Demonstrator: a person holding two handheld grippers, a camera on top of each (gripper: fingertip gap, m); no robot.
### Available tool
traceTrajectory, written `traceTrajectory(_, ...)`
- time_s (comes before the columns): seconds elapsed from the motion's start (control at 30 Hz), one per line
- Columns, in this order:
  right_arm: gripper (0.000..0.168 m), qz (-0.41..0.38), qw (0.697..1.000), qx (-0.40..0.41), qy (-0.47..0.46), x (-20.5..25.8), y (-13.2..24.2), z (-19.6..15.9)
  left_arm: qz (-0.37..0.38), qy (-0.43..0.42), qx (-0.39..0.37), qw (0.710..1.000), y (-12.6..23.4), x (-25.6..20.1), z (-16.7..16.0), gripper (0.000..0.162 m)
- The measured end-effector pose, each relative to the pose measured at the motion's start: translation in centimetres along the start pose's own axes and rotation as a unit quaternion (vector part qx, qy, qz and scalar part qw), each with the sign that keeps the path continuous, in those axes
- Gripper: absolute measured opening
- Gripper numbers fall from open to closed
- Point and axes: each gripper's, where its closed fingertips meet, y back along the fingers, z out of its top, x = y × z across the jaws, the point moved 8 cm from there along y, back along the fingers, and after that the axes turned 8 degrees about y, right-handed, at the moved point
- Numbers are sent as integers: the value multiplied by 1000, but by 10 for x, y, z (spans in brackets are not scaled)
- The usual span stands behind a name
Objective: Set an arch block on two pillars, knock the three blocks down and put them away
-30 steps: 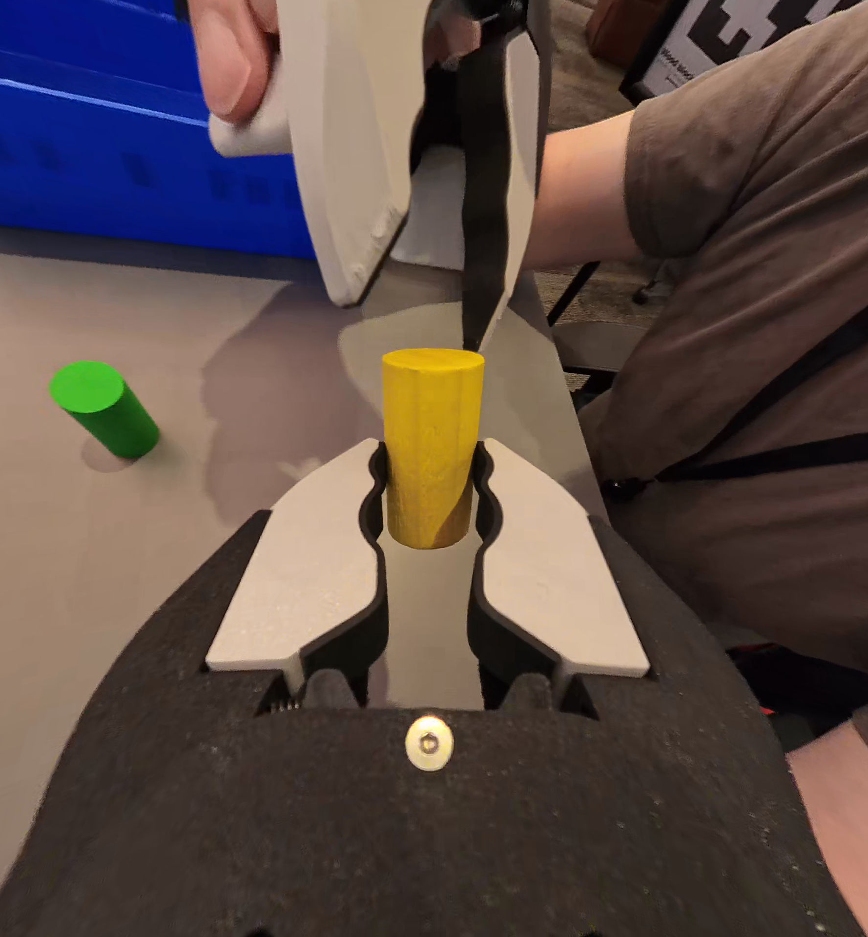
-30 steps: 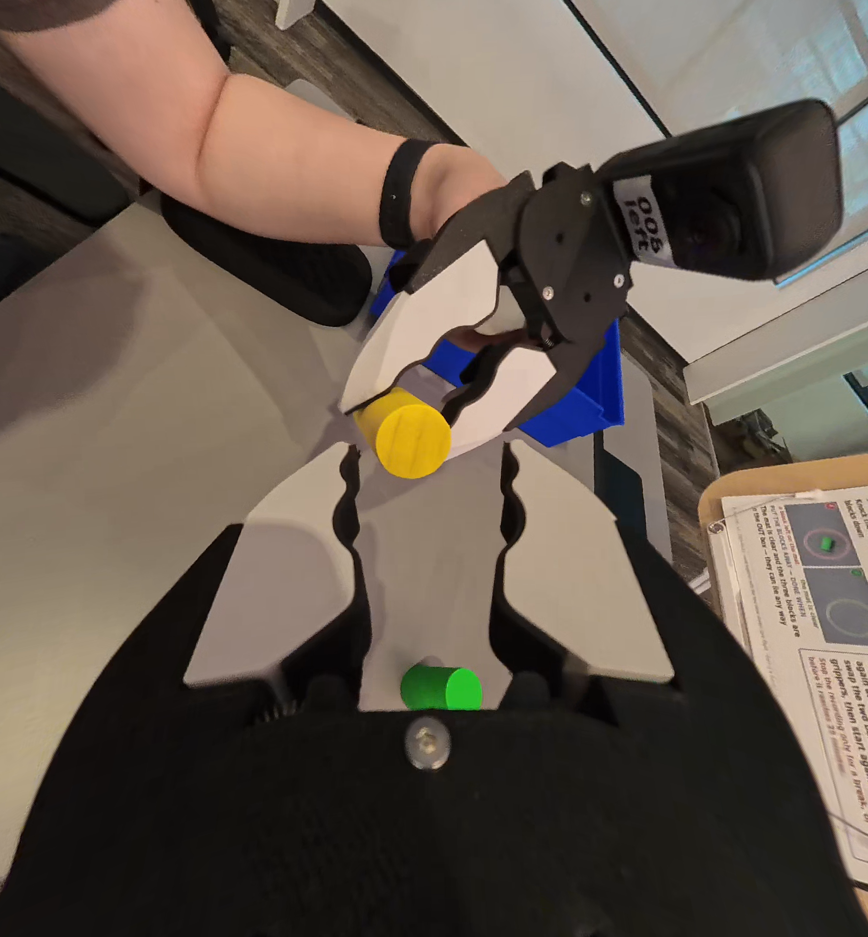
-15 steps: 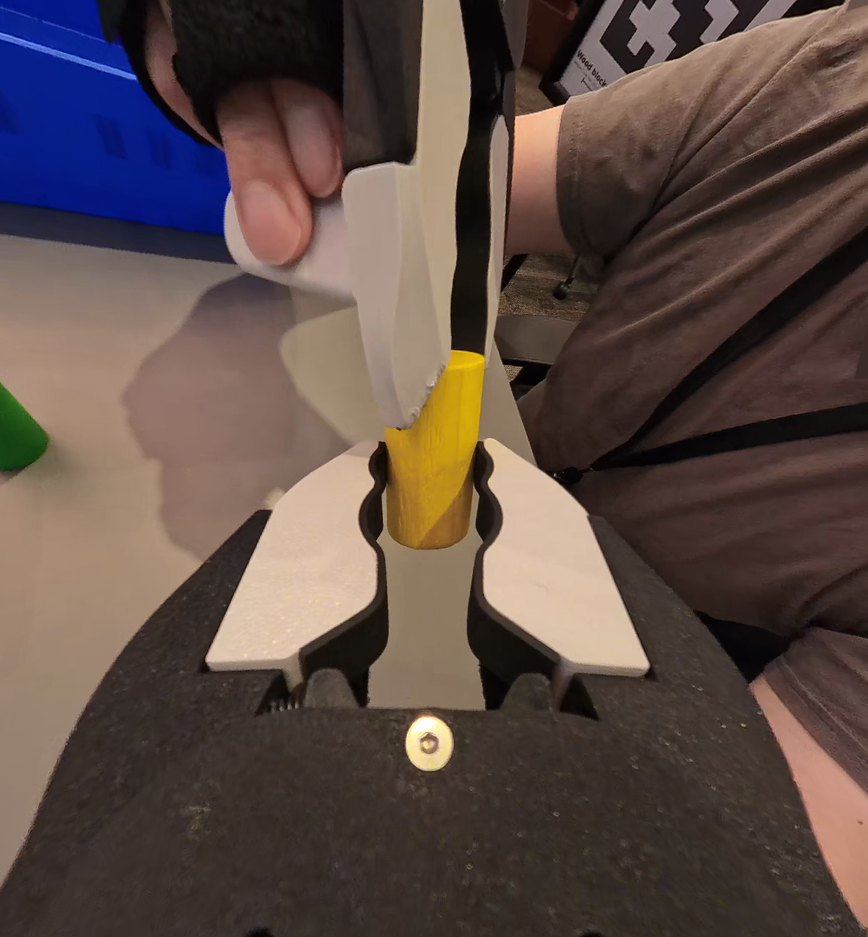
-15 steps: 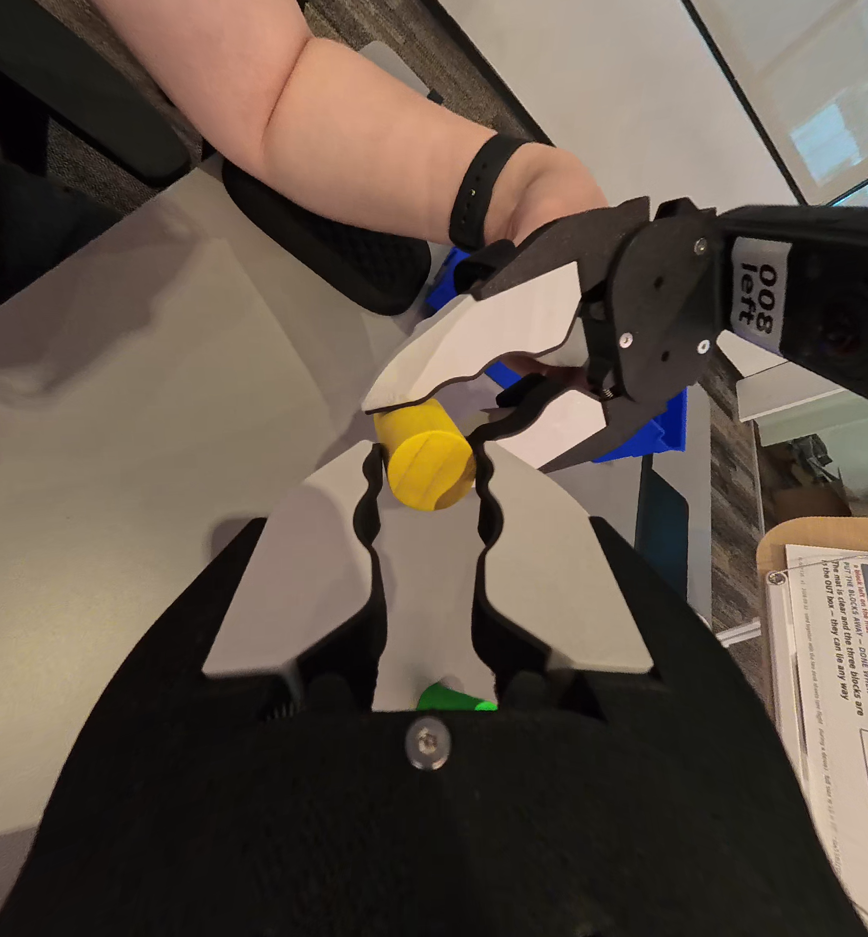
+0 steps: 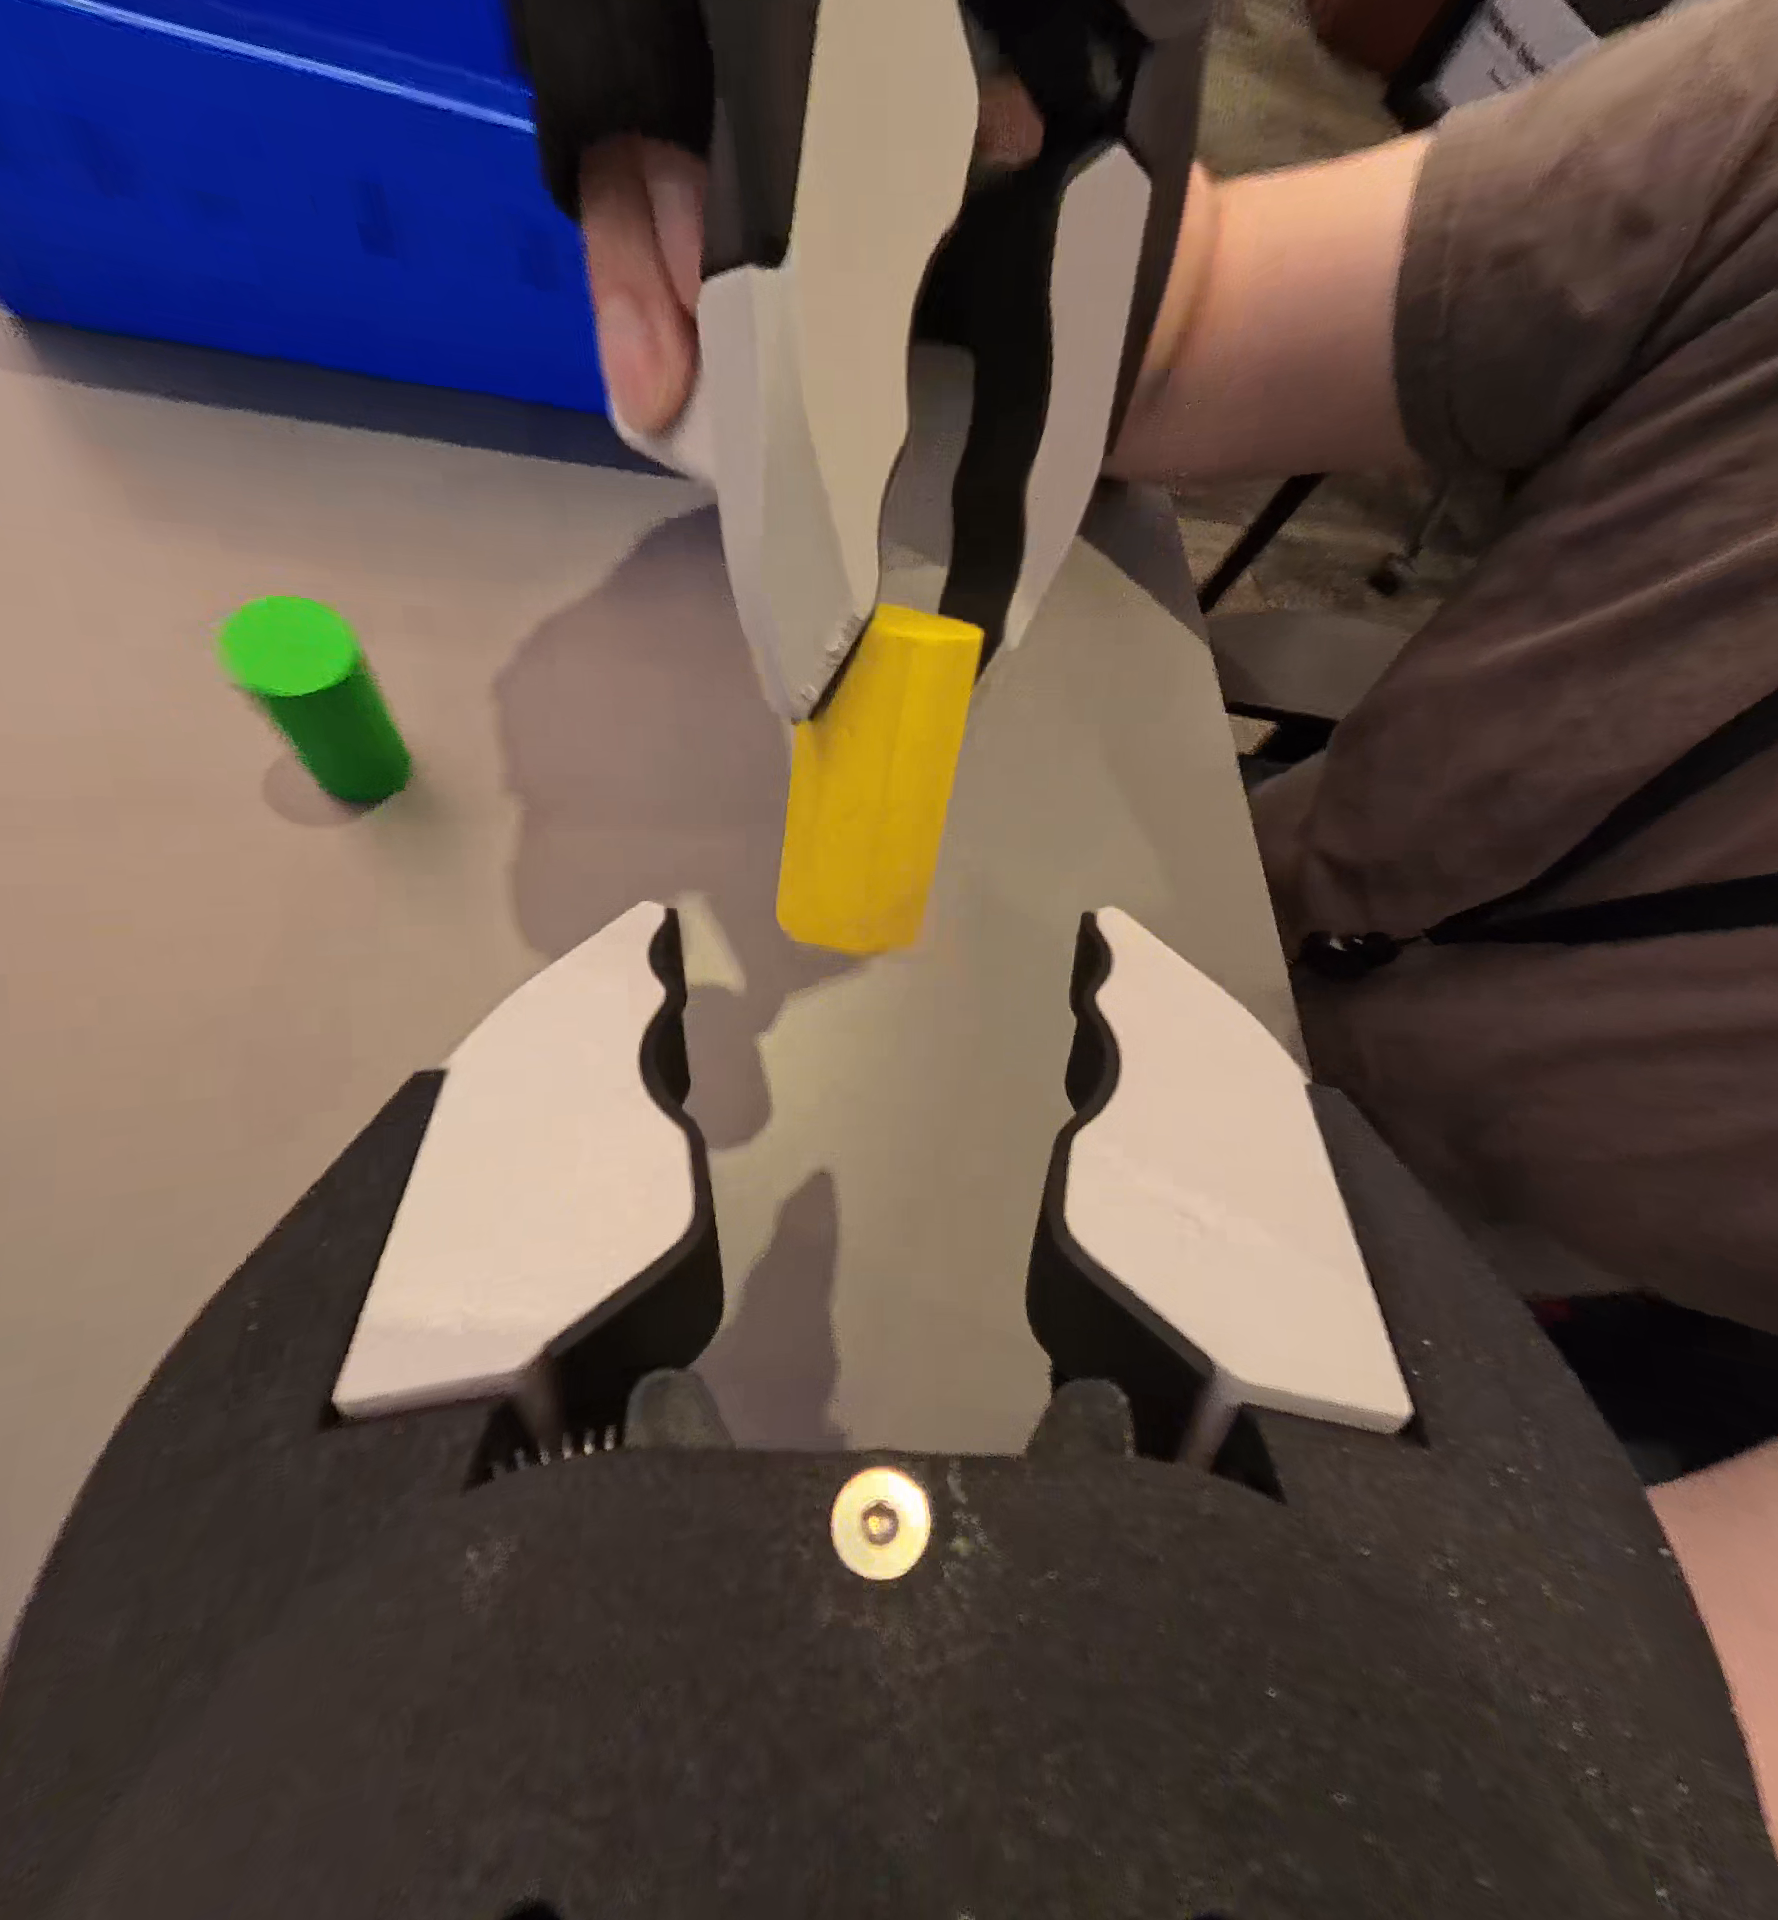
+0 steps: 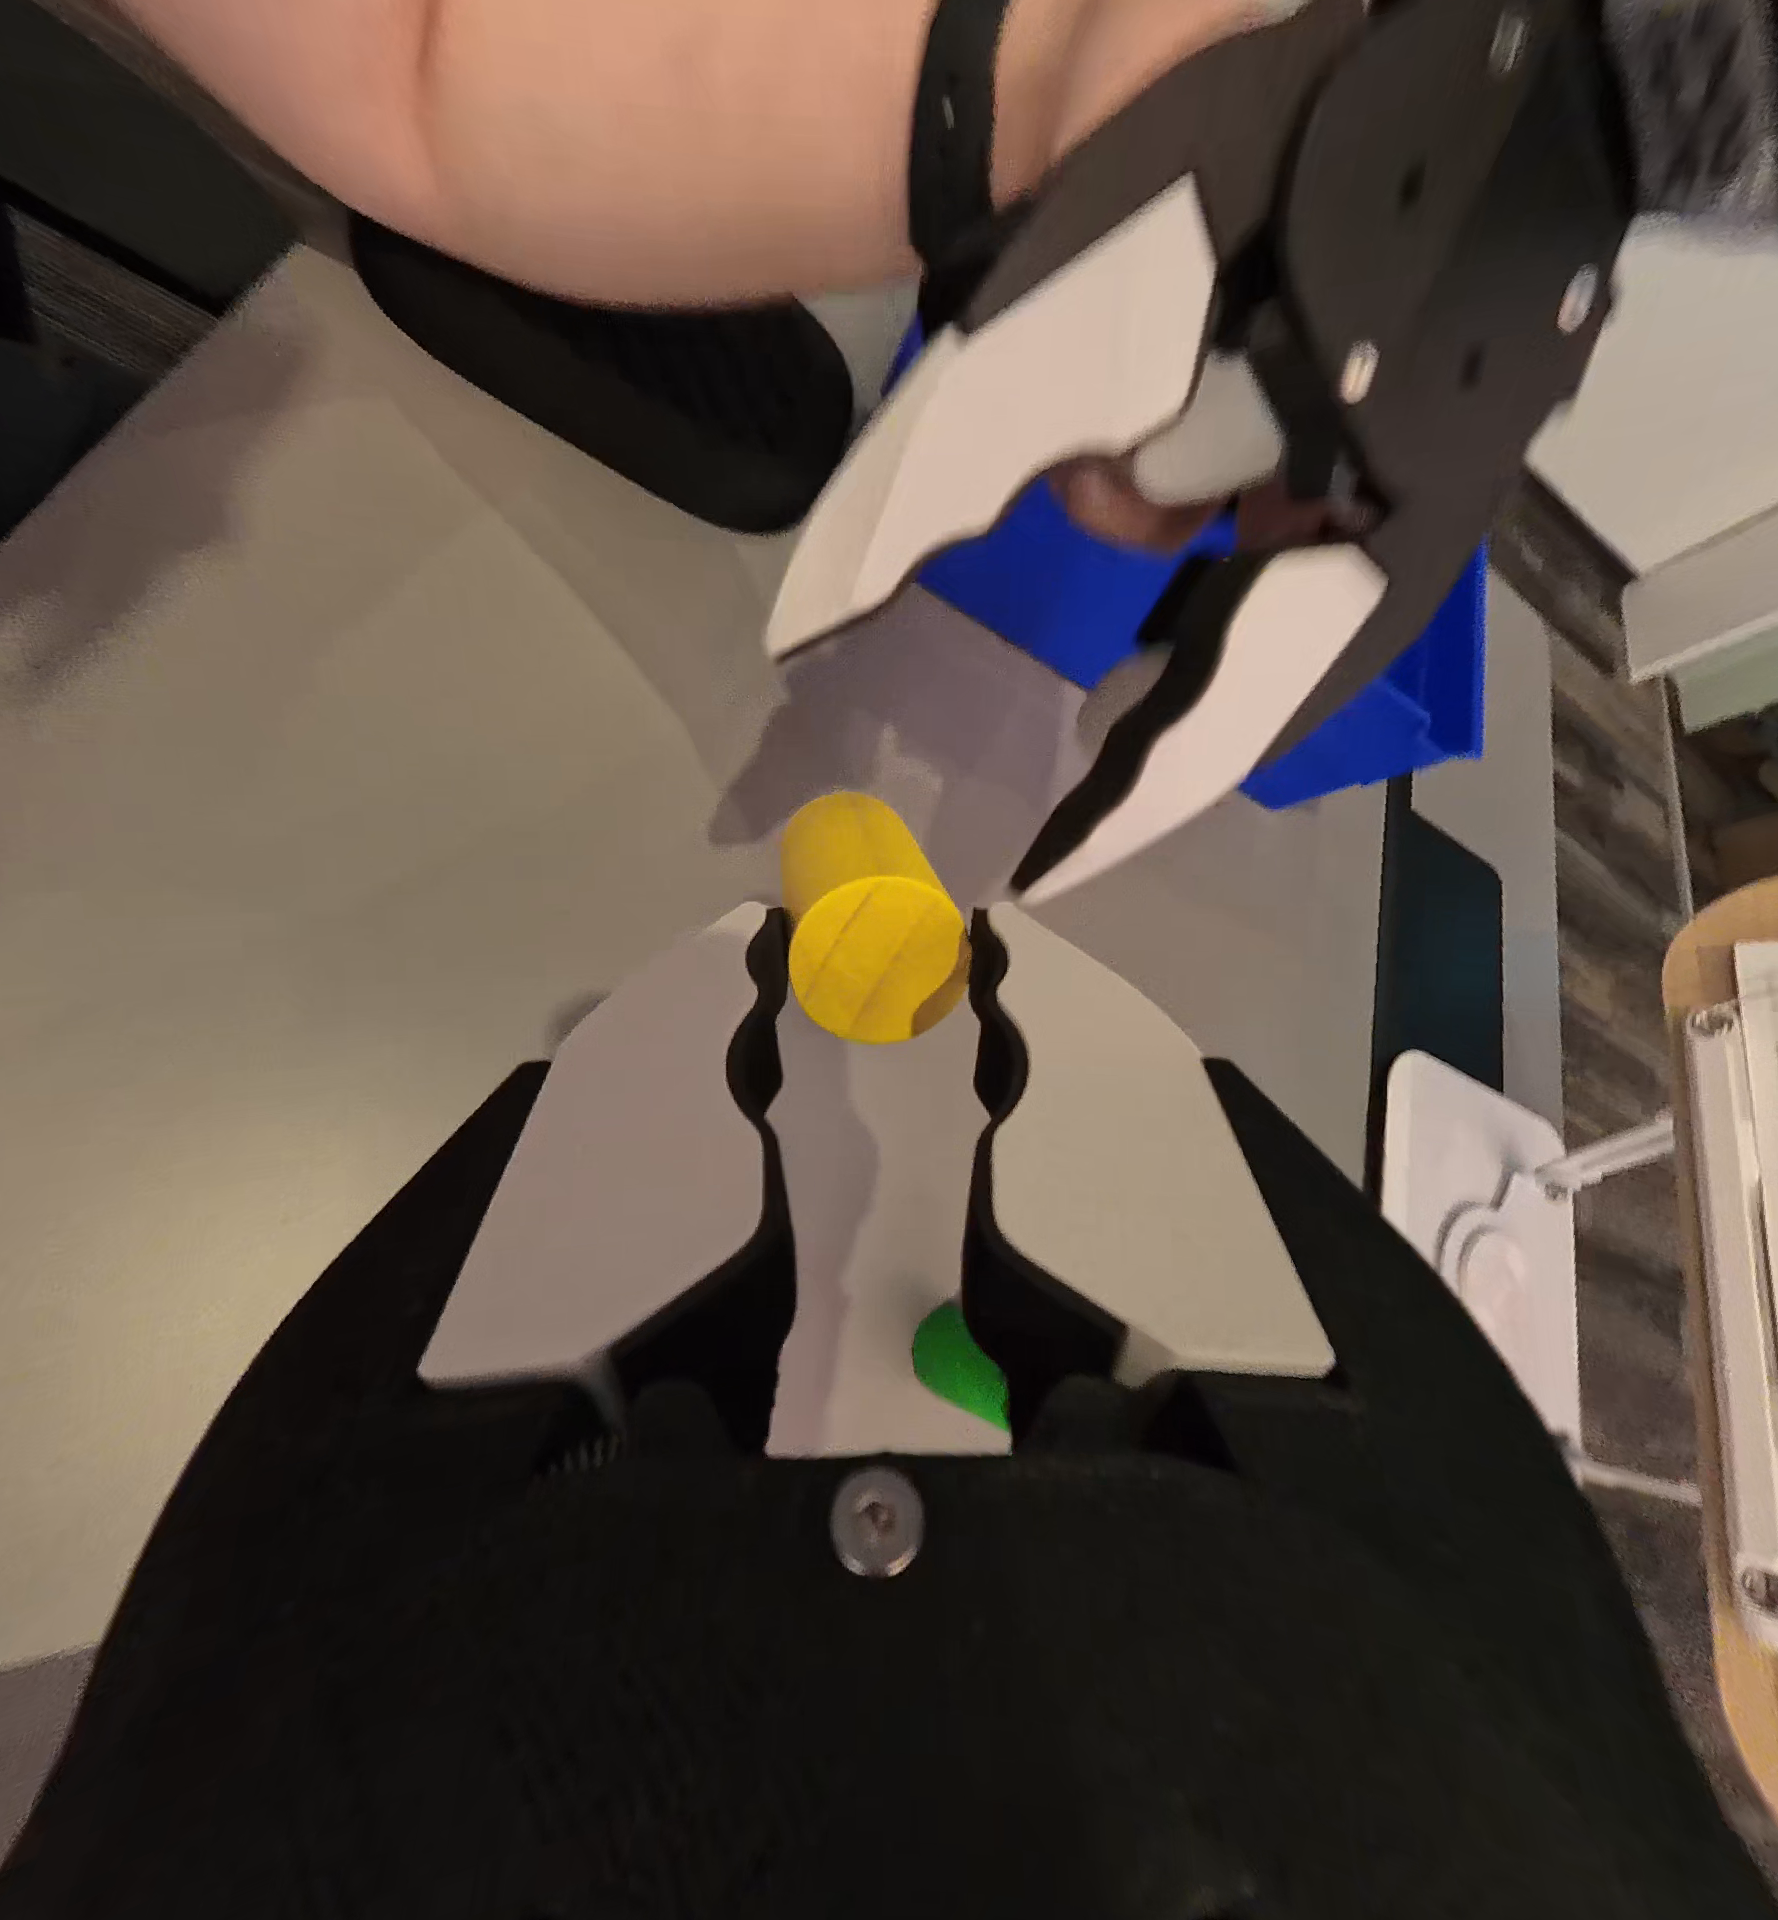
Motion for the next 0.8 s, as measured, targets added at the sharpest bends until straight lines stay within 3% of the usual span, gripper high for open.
traceTrajectory(0.17, 35, 0, 995, 72, -74, -27, -7, -22, 106, 15, -37, 994, 54, -4, -12, 71)
traceTrajectory(0.33, 35, 56, 978, 164, -118, -58, -21, -30, 154, 7, -58, 986, 85, -20, -22, 69)
traceTrajectory(0.8, 36, 108, 918, 317, -213, -70, -67, -87, 172, -26, -96, 980, 108, -44, -24, 67)
